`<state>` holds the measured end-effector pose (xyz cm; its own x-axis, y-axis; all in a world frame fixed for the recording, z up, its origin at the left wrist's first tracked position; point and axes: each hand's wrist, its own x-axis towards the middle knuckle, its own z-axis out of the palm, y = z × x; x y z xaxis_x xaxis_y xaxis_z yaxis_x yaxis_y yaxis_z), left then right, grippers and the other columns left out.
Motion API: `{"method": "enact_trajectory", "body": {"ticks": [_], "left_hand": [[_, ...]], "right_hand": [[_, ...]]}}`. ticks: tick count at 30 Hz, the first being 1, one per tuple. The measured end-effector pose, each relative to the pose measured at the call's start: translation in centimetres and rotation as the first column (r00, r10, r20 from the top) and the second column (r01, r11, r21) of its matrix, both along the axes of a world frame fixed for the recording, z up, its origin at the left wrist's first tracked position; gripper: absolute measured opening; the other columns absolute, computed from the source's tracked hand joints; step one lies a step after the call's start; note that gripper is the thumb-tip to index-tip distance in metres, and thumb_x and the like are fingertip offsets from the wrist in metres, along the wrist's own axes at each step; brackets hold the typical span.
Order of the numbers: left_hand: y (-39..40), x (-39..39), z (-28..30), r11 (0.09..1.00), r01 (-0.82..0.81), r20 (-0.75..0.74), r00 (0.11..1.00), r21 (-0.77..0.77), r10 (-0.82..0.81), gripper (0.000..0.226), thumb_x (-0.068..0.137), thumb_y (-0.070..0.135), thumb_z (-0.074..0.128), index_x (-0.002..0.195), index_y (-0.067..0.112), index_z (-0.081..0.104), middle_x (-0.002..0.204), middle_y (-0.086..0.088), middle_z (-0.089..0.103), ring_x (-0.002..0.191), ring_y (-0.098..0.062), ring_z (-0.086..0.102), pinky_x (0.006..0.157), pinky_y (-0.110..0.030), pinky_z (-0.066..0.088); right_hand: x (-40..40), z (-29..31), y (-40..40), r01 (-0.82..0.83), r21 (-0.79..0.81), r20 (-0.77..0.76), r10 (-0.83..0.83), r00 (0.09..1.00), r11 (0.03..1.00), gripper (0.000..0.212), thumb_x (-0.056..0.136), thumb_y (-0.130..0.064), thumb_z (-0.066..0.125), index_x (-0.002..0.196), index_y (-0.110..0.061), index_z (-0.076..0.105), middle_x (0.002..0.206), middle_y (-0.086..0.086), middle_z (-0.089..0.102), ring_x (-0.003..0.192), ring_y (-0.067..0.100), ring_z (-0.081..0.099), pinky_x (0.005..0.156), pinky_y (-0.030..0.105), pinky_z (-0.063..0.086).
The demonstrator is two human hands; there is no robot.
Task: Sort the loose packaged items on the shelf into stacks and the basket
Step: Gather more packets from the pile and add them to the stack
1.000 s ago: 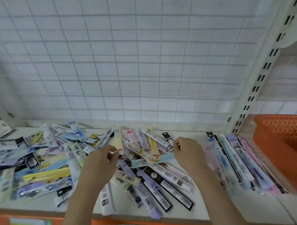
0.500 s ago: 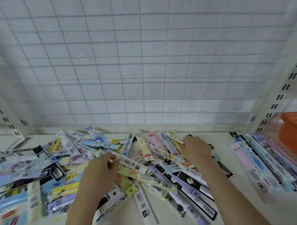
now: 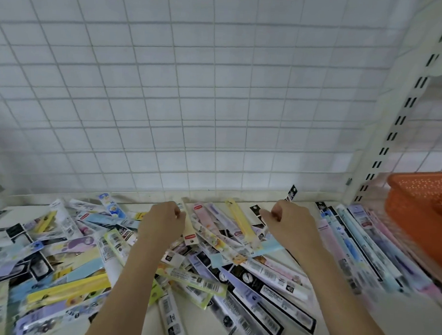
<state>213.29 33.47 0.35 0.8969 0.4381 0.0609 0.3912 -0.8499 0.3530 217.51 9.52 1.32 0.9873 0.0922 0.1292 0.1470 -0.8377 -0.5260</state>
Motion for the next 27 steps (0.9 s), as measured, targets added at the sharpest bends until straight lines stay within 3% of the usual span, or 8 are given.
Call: {"method": "enact_trajectory", "body": {"ticks": [2,6,10,14,16,20,24,27], "left_hand": [[-0.2,1.2,-0.1,0.998,-0.059,-0.051,0.997,0.002,0.059,0.034,0.093,0.037,0.045,0.1,0.006,0.058,0.093,-0.01,0.062,0.085,-0.028,0.059,0.068,-0.032,0.045],[-0.9,2.4,-0.1,0.992,-0.128,-0.157,0.98,-0.004,0.126,0.045,0.088,0.046,0.053,0.092,0.002,0.058,0.087,-0.013,0.063,0.087,-0.031,0.063,0.066,-0.034,0.047],[-1.4,2.5,0.5,0.986,-0.169,-0.217,0.963,-0.009,0.163,0.028,0.084,0.02,0.057,0.063,0.008,0.043,0.064,-0.004,0.048,0.068,-0.025,0.053,0.059,-0.03,0.04],[-1.6,1.6,1.6,0.977,-0.21,-0.18,0.963,-0.035,0.201,0.021,0.08,0.01,0.053,0.06,0.006,0.047,0.06,-0.006,0.051,0.057,-0.023,0.051,0.053,-0.026,0.037],[-2.0,0.8,1.9,0.976,-0.214,-0.14,0.968,-0.031,0.208,0.015,0.081,0.009,0.053,0.068,0.004,0.058,0.061,-0.007,0.054,0.06,-0.024,0.054,0.052,-0.026,0.038],[-3.6,-1.7,2.7,0.984,-0.176,0.051,0.983,0.032,0.174,0.021,0.091,0.019,0.051,0.094,0.011,0.07,0.086,-0.007,0.065,0.075,-0.026,0.06,0.061,-0.028,0.041],[-5.7,-4.1,3.2,0.976,-0.193,0.262,0.941,-0.103,0.214,0.021,0.092,0.022,0.05,0.095,0.016,0.07,0.061,0.002,0.056,0.058,-0.02,0.052,0.053,-0.026,0.038],[-6.5,-5.2,2.8,0.963,-0.148,0.332,0.918,-0.227,0.219,0.019,0.091,0.022,0.052,0.096,0.017,0.069,0.054,0.001,0.057,0.049,-0.018,0.05,0.048,-0.024,0.037]], "right_hand": [[-0.1,0.1,-1.0,-0.004,0.055,-0.012,0.005,1.0,0.998,0.028,0.086,-0.044,0.06,0.079,-0.018,0.051,0.071,-0.002,0.061,0.068,0.018,0.059,0.057,0.029,0.042],[0.0,0.0,-2.3,-0.05,0.148,-0.034,0.055,0.998,0.988,0.014,0.089,-0.023,0.059,0.086,-0.017,0.047,0.068,-0.005,0.051,0.056,0.01,0.048,0.052,0.026,0.038],[0.5,0.1,-3.0,-0.09,0.217,-0.046,0.103,0.994,0.972,0.019,0.091,-0.016,0.055,0.104,-0.016,0.041,0.073,-0.008,0.047,0.06,0.009,0.048,0.051,0.02,0.037],[1.0,0.6,-3.2,-0.13,0.271,-0.085,0.158,0.984,0.954,0.045,0.092,-0.008,0.048,0.132,-0.013,0.029,0.078,0.0,0.053,0.062,0.014,0.051,0.054,0.028,0.041],[1.3,0.8,-3.4,-0.142,0.259,-0.111,0.176,0.978,0.955,0.047,0.093,-0.008,0.043,0.138,-0.011,0.028,0.099,0.009,0.06,0.064,0.014,0.05,0.055,0.026,0.037],[1.5,0.7,-3.7,-0.169,0.175,-0.145,0.195,0.97,0.97,0.036,0.094,-0.015,0.04,0.129,-0.012,0.04,0.099,0.005,0.053,0.064,0.013,0.049,0.052,0.025,0.037],[1.5,0.3,-4.2,-0.158,0.125,-0.167,0.178,0.97,0.979,0.026,0.093,-0.024,0.049,0.116,-0.012,0.051,0.092,-0.001,0.053,0.075,0.015,0.052,0.057,0.023,0.038],[1.9,-0.1,-4.5,-0.172,0.025,-0.169,0.174,0.97,0.985,0.02,0.094,-0.021,0.044,0.08,-0.013,0.056,0.071,-0.002,0.052,0.068,0.016,0.05,0.055,0.026,0.037]]}}
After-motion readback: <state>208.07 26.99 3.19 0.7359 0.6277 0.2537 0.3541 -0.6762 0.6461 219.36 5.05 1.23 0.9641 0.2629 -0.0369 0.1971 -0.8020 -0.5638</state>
